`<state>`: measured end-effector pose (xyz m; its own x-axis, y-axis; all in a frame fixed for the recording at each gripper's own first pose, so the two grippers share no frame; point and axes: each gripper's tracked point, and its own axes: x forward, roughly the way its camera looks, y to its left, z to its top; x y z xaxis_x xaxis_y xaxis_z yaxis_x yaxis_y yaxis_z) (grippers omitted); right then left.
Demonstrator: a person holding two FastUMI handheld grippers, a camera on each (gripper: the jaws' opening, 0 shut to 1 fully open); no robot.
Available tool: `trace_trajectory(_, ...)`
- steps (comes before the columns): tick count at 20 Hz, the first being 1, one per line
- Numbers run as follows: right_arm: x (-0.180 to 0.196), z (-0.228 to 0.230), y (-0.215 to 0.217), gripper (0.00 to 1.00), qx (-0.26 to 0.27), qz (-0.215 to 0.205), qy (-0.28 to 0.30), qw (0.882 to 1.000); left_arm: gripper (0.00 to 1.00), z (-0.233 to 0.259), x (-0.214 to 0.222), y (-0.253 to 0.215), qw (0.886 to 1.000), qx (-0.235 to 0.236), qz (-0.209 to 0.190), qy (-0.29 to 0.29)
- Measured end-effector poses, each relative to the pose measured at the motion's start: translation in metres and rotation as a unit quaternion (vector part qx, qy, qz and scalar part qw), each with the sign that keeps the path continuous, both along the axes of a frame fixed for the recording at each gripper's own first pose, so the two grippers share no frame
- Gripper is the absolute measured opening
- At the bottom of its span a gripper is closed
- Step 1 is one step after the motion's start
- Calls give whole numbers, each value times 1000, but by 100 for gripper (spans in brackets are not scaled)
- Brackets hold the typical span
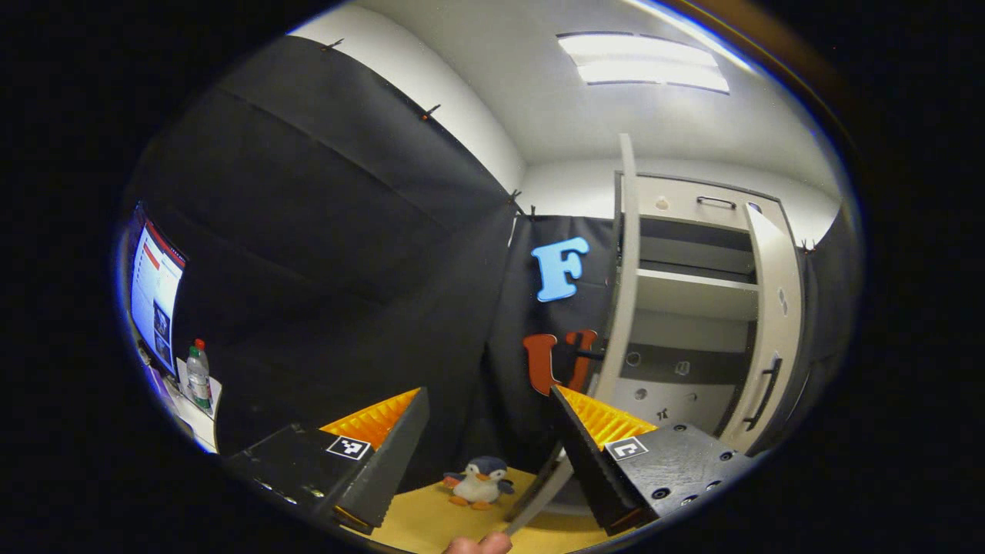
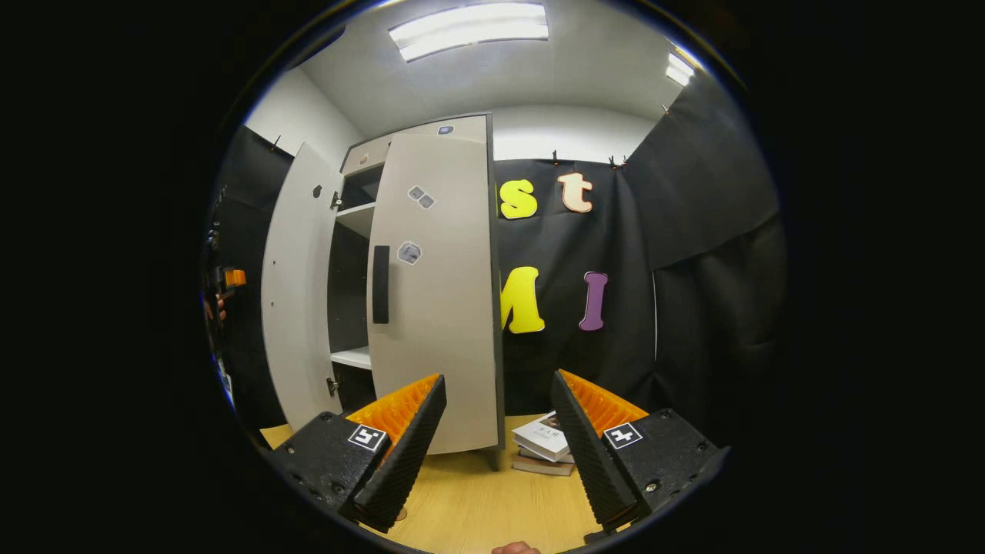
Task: Grasp the bottle in the cabinet with the left hand and place it on the coaster, then close the right door with the right hand and the left door with the left hand.
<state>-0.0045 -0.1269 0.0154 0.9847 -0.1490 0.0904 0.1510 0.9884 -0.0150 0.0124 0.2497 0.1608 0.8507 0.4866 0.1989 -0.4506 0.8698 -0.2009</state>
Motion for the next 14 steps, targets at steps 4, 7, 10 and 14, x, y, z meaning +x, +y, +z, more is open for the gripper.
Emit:
trace_trajectory(4,2,9,-1,84,12,-7,-19,1000,95,-21,49,37,999,-33,-14,30)
trace_trajectory(7,5,10,2,84,7,-5,-15,1000,95,-30,85,39,997,-34,-27,60)
trace_trajectory(10,4,8,-4,84,-5,-15,-10,1000,93,-31,86,44,998,-24,-16,53)
trace_trajectory(14,8,-1,-3,84,5,-9,5,1000,93,-45,92,19,993,-64,-78,61)
